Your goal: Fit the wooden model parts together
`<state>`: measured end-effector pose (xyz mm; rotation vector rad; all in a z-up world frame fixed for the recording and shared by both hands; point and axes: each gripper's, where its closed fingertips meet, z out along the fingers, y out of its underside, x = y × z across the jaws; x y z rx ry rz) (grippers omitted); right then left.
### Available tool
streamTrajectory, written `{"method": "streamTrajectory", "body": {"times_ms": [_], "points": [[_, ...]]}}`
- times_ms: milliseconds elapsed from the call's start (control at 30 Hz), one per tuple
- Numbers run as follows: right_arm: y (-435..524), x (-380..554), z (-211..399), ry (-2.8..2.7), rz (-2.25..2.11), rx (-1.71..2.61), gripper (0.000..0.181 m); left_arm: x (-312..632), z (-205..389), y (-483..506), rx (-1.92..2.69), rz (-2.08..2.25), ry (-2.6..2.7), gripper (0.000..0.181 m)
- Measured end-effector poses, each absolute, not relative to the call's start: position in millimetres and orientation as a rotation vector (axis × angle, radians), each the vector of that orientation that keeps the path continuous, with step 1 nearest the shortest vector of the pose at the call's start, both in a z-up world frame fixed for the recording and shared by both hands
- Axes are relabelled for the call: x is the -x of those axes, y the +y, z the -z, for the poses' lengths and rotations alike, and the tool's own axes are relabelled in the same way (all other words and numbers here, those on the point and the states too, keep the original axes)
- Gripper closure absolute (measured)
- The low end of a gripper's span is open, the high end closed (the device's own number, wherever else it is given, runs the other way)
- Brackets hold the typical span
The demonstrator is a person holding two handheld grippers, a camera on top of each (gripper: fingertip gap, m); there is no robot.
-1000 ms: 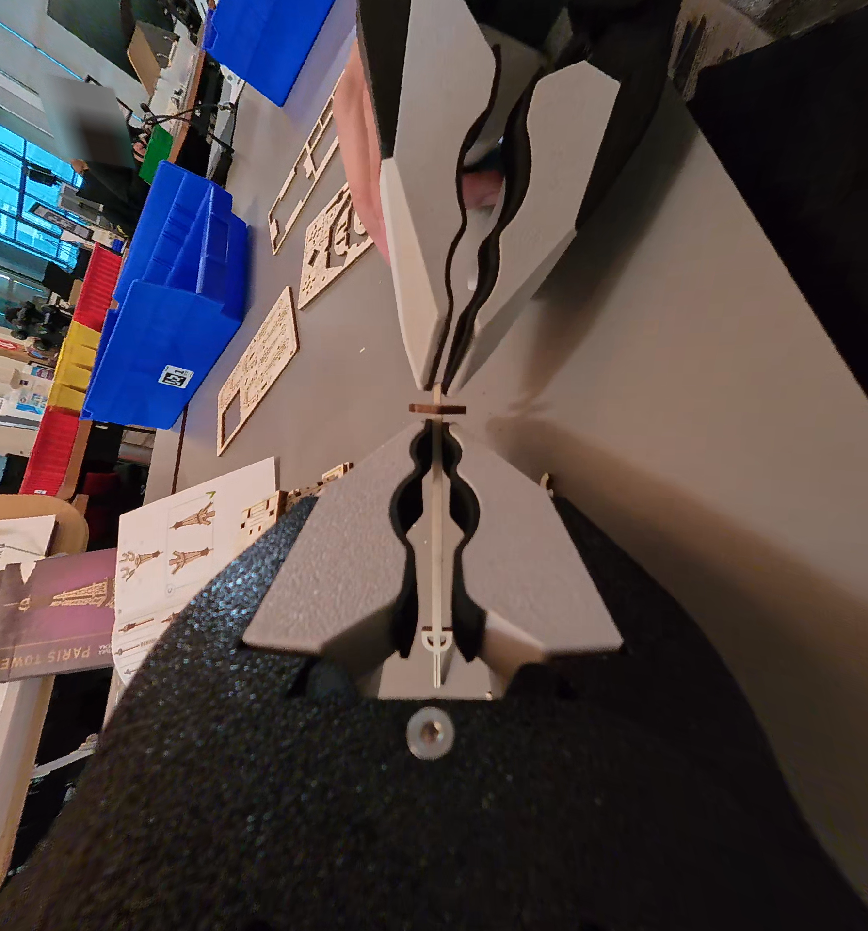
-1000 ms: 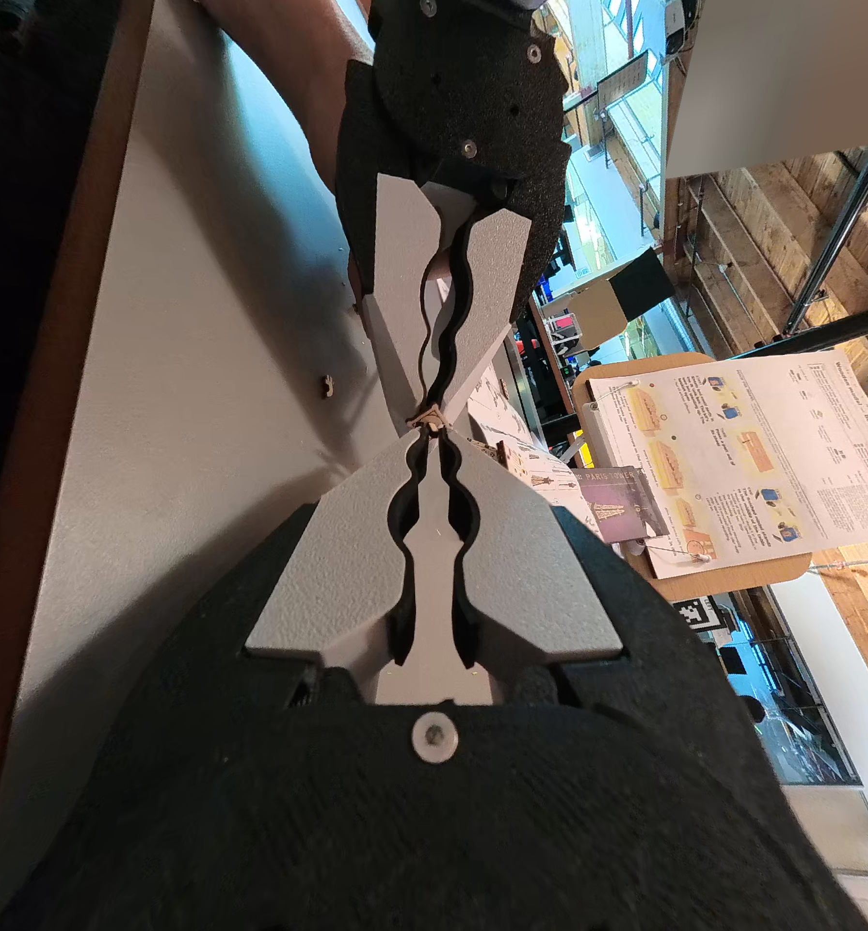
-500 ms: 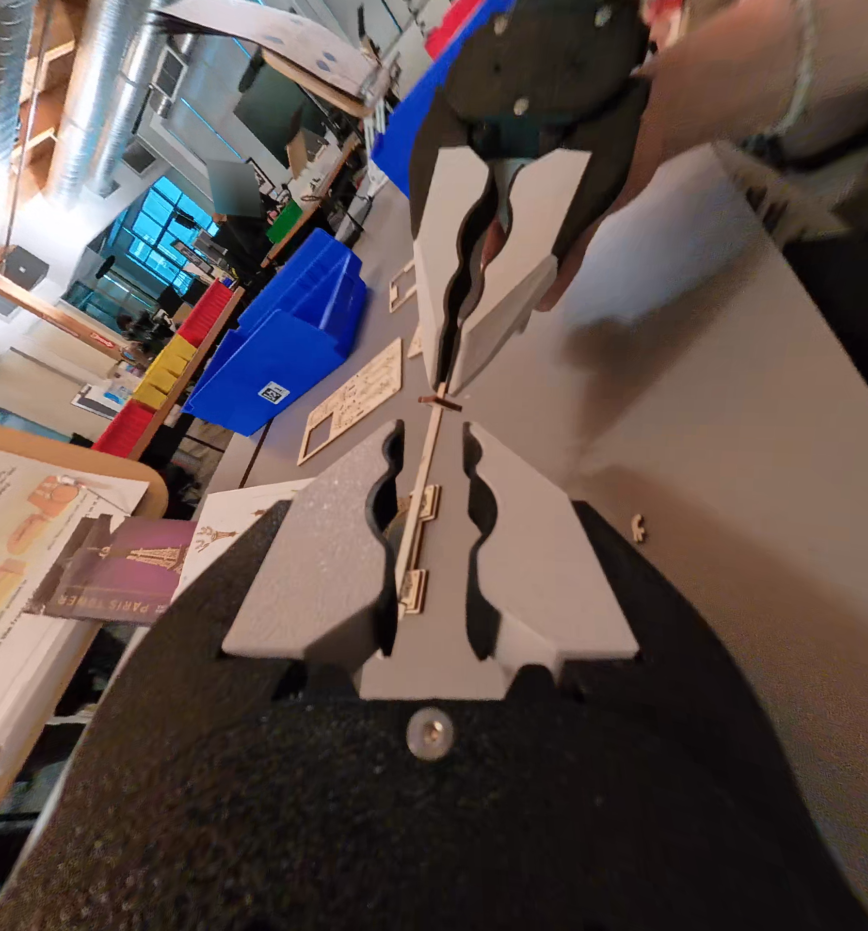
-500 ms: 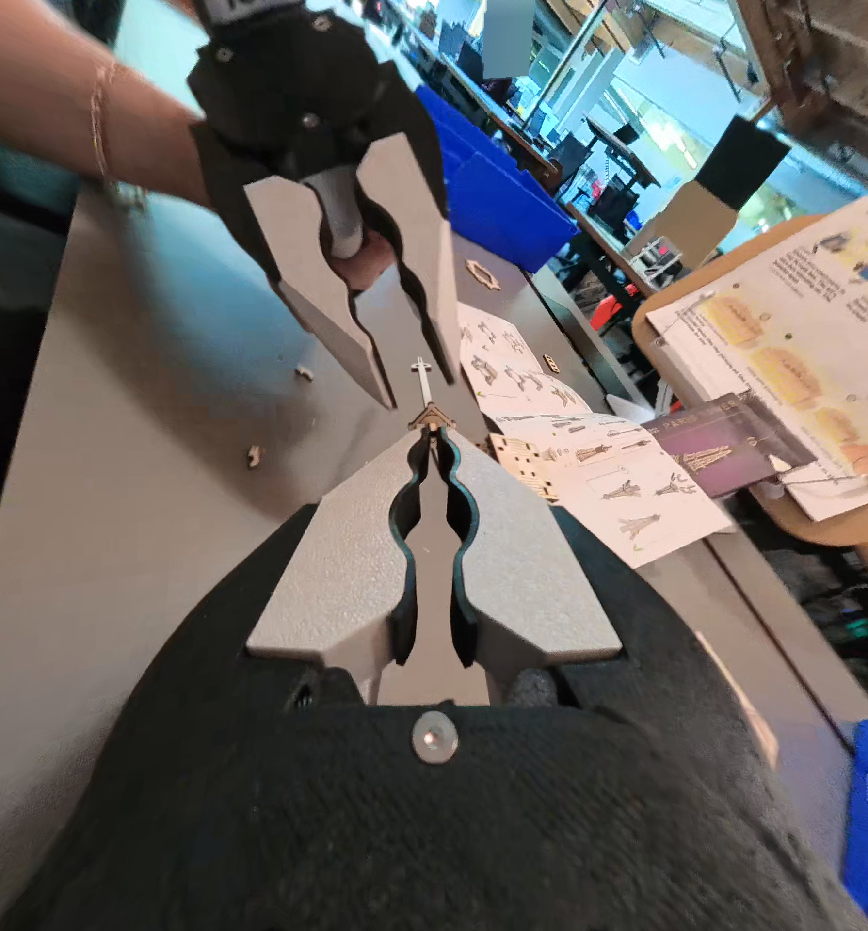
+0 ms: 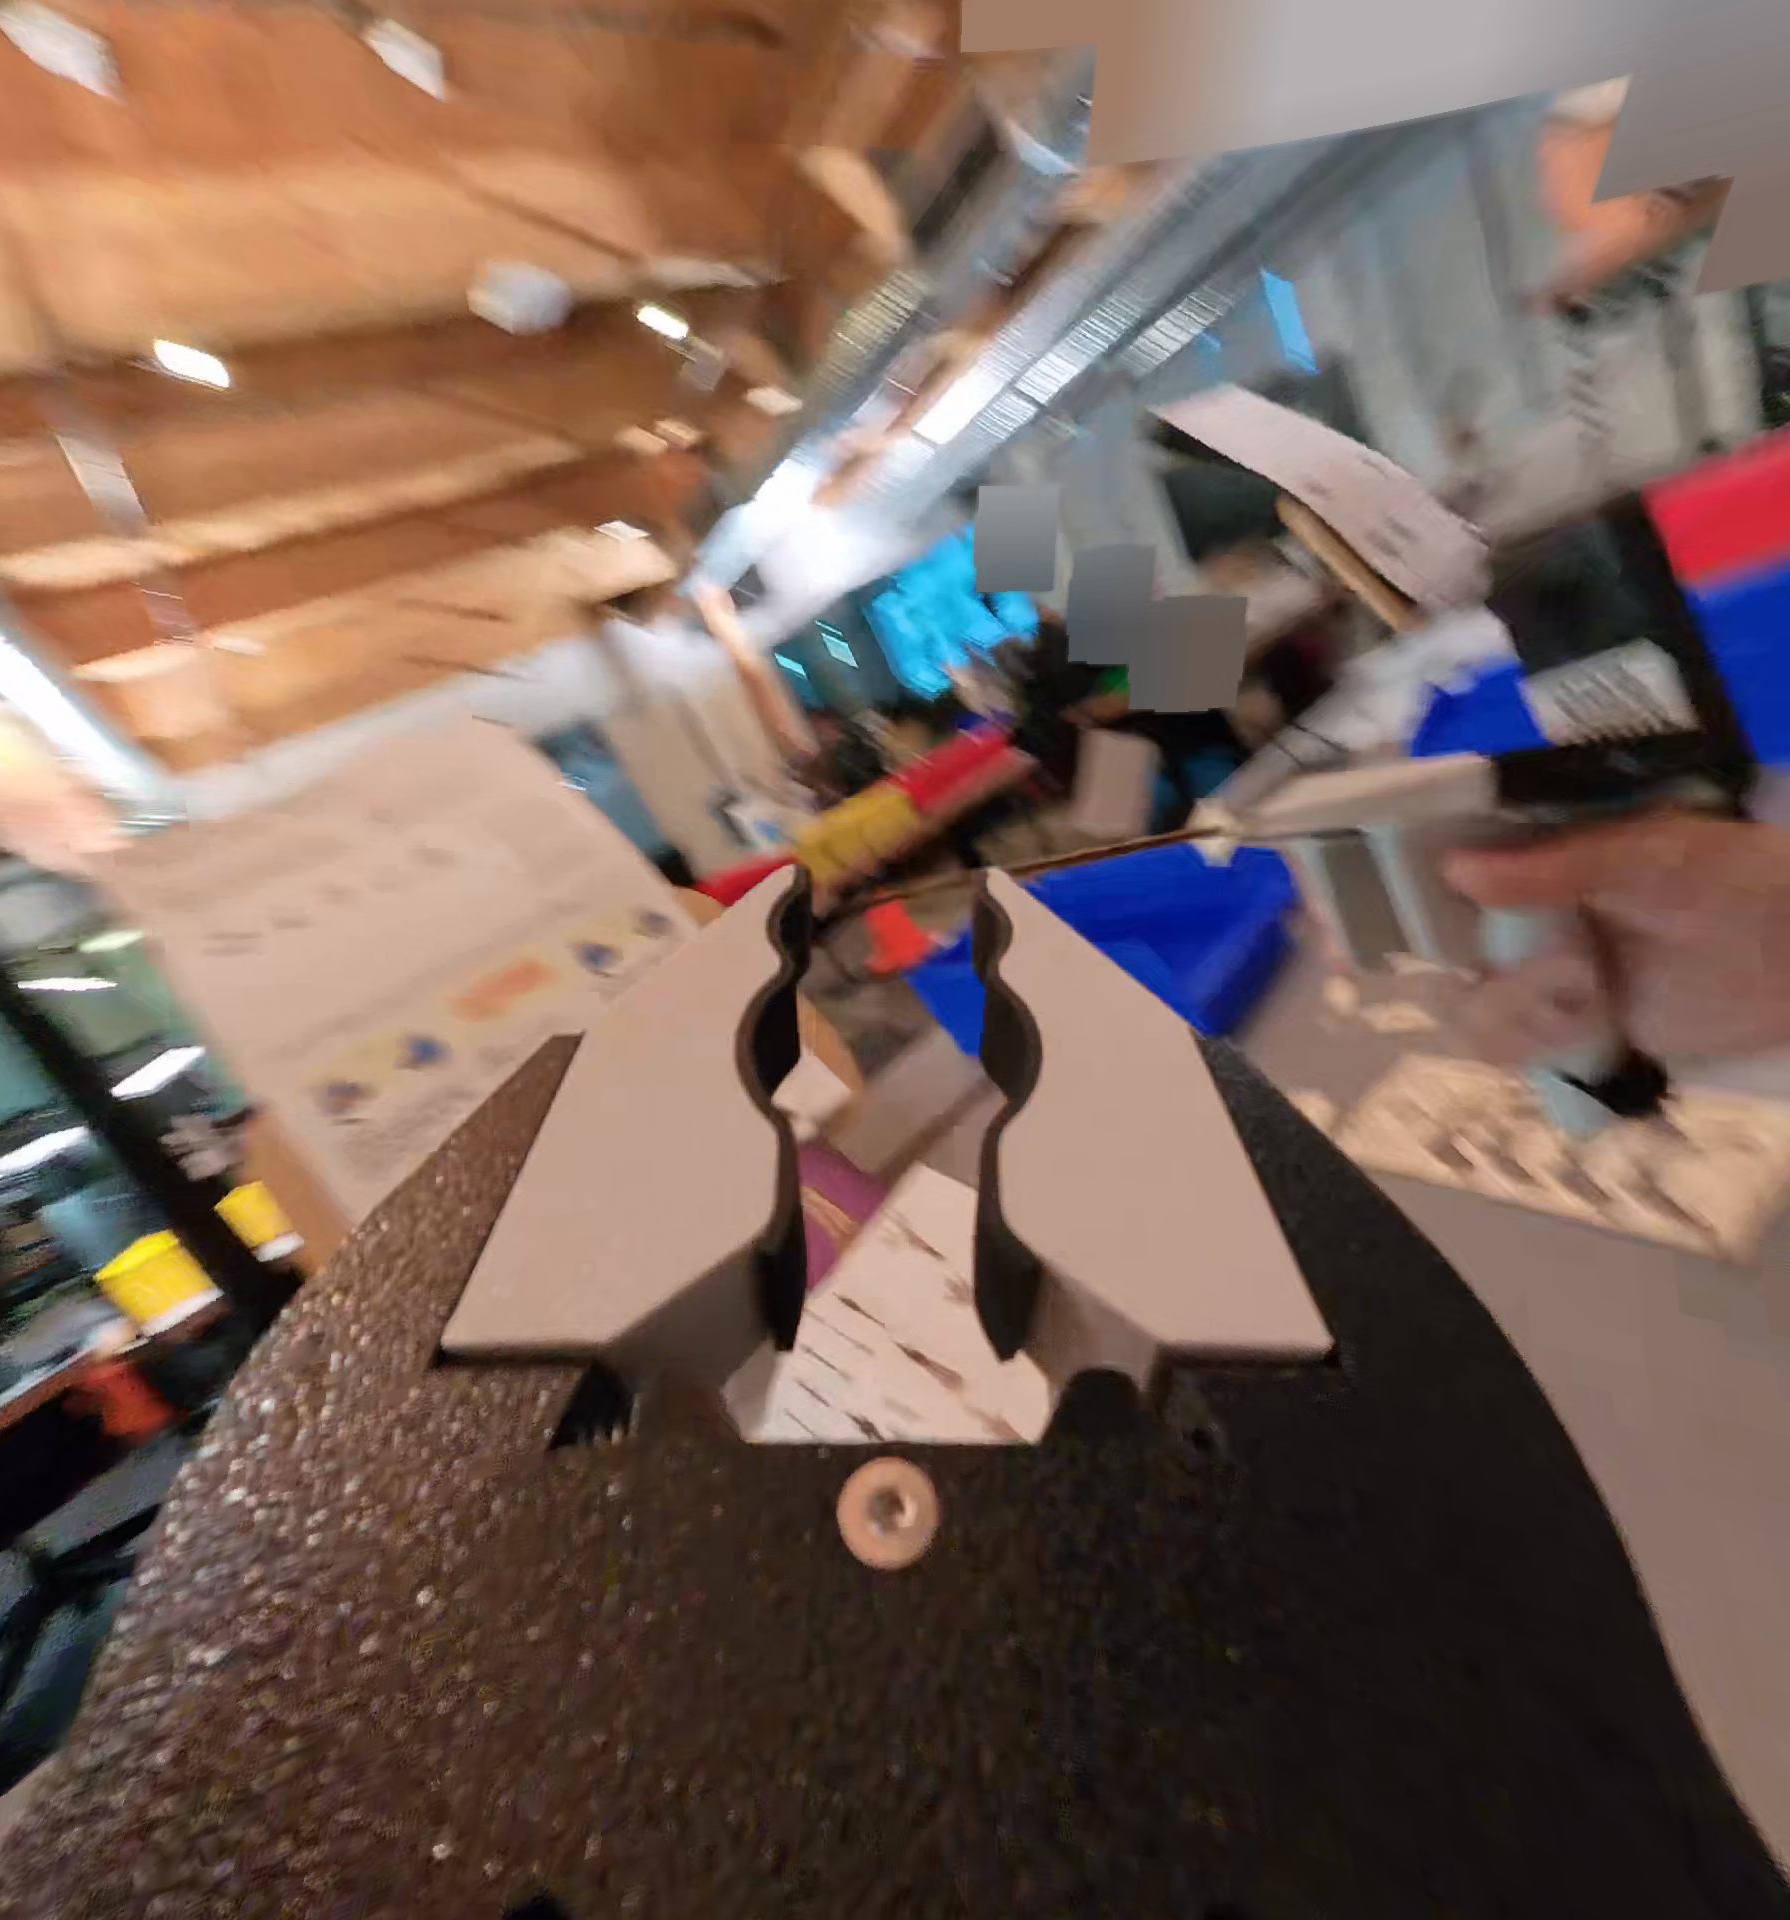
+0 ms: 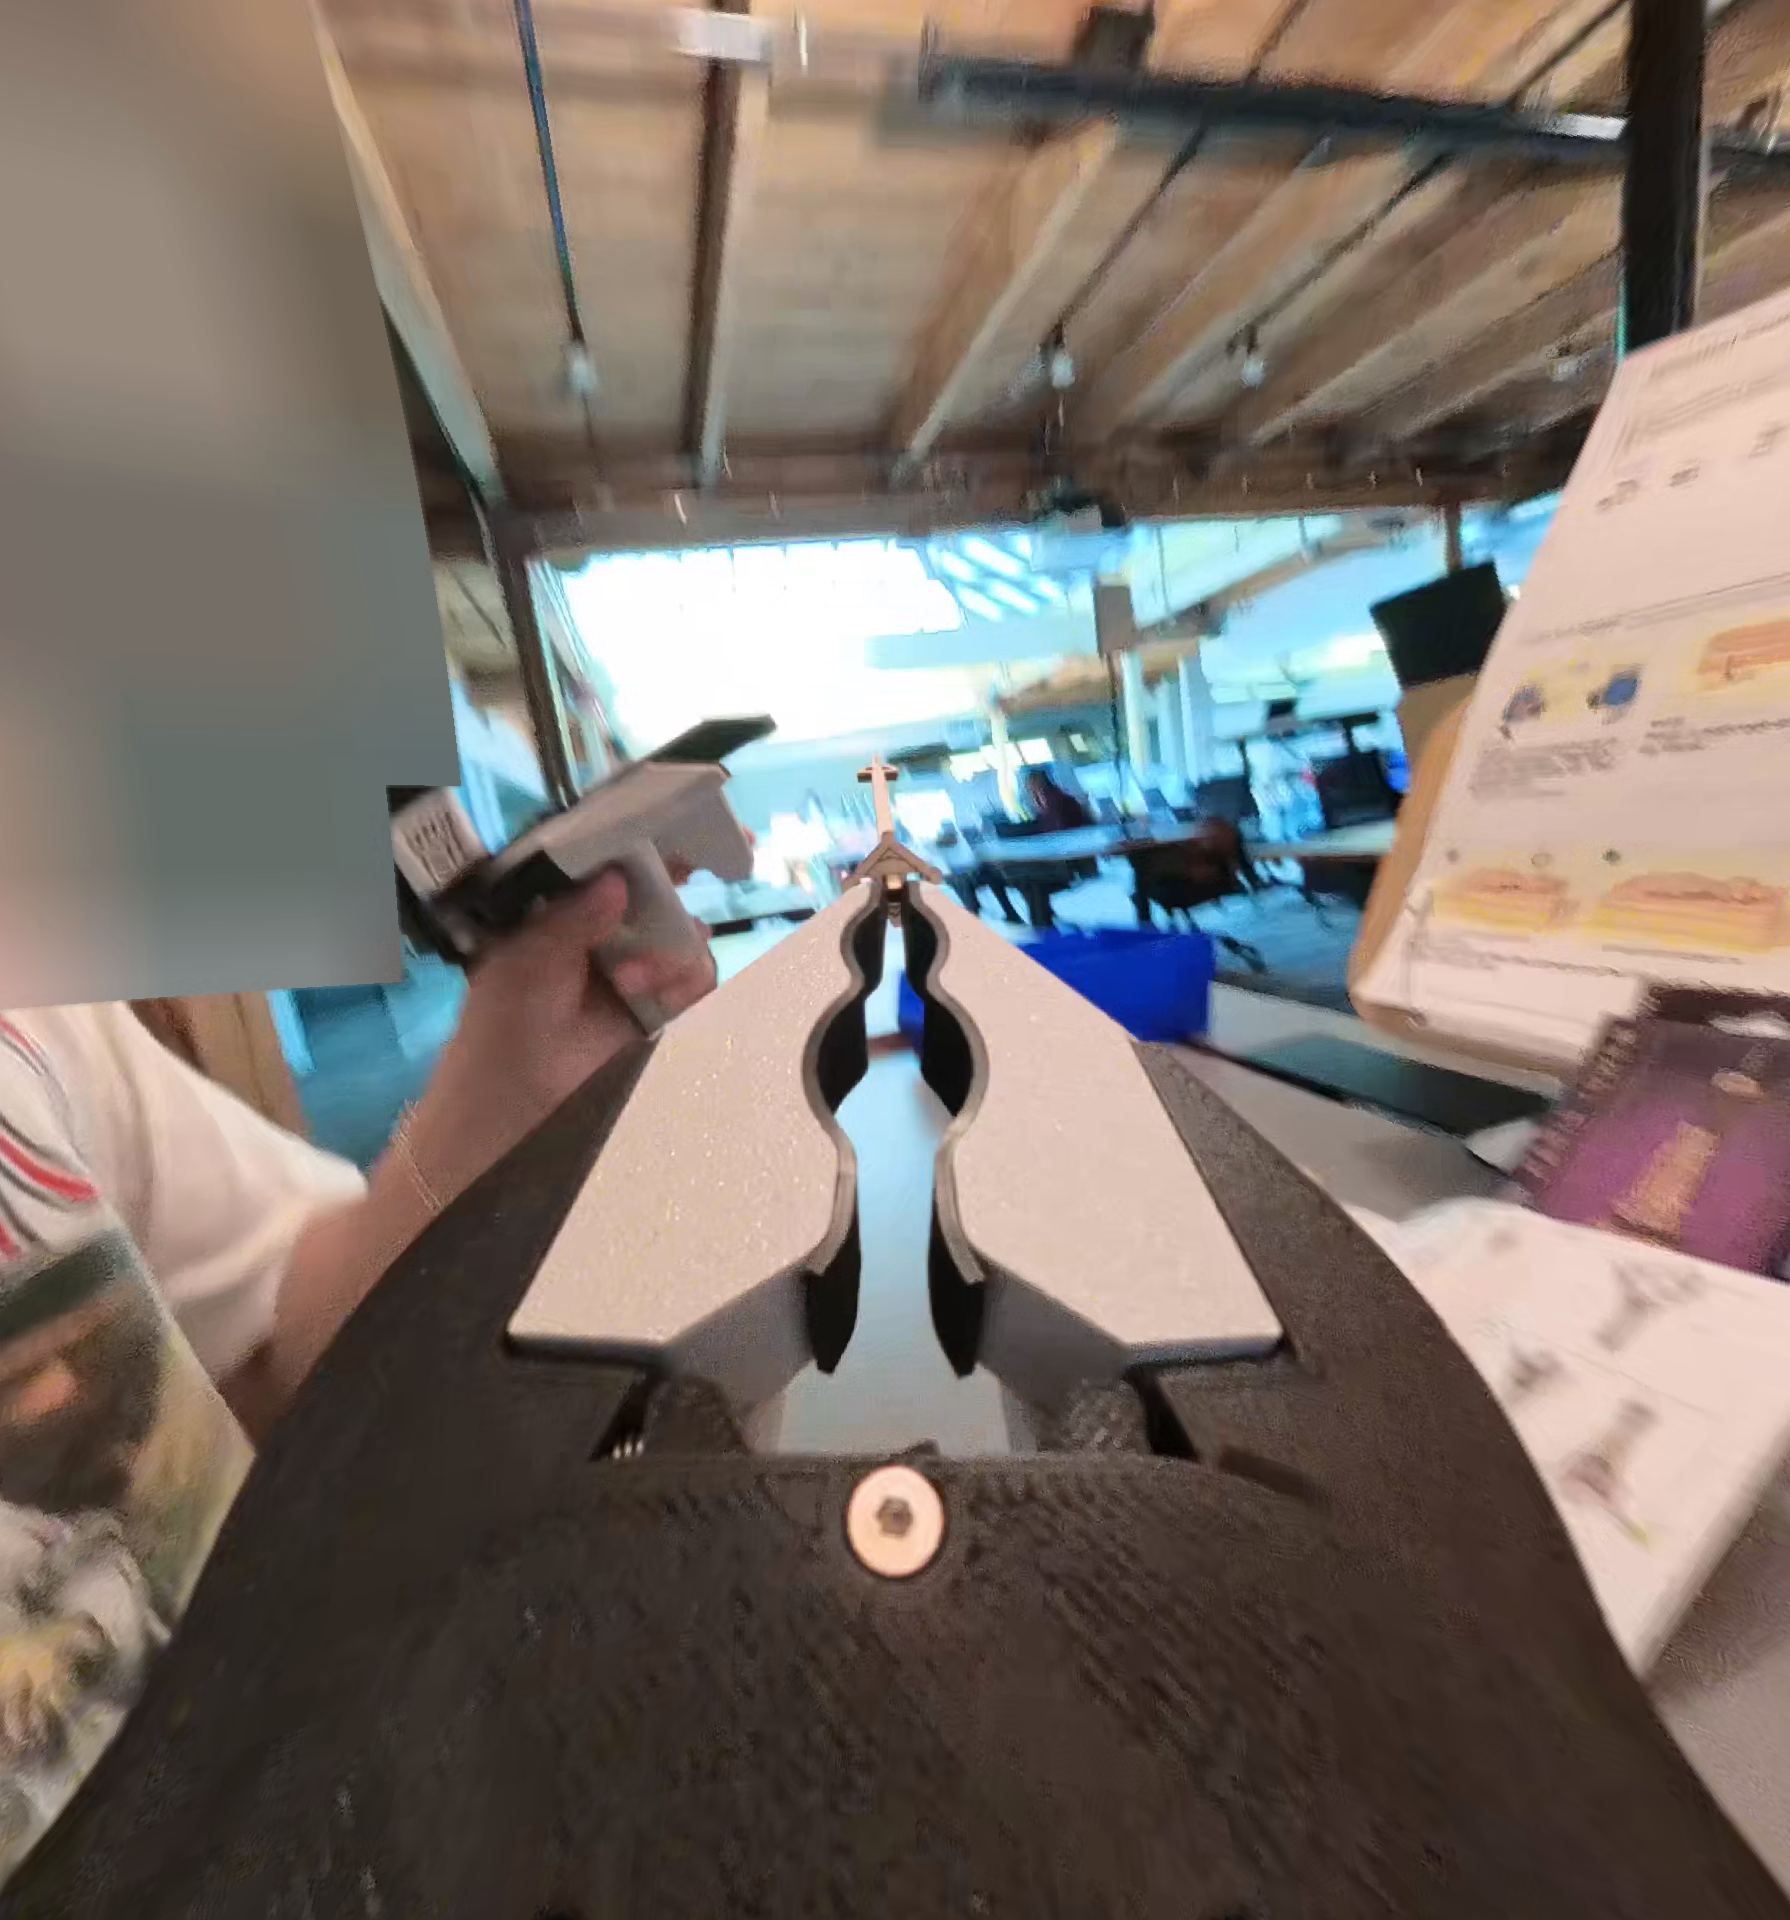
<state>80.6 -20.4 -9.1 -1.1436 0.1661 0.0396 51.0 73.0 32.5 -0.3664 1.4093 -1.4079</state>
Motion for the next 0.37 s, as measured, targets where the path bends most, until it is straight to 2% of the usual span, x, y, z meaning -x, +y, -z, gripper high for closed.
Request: {"method": "streamTrajectory", "body": {"times_ms": [100,367], "points": [[-35.1,-70.2,-25.7,0.196,-0.282,0.931,0.181,-38.6,-59.1,87.0,0.432,1.484,1.257,0.156],[-38.6,-14.9,-62.0,0.141,-0.855,0.654,0.181,0.8,-69.4,-10.5,0.234,1.891,1.451,0.148]]}}
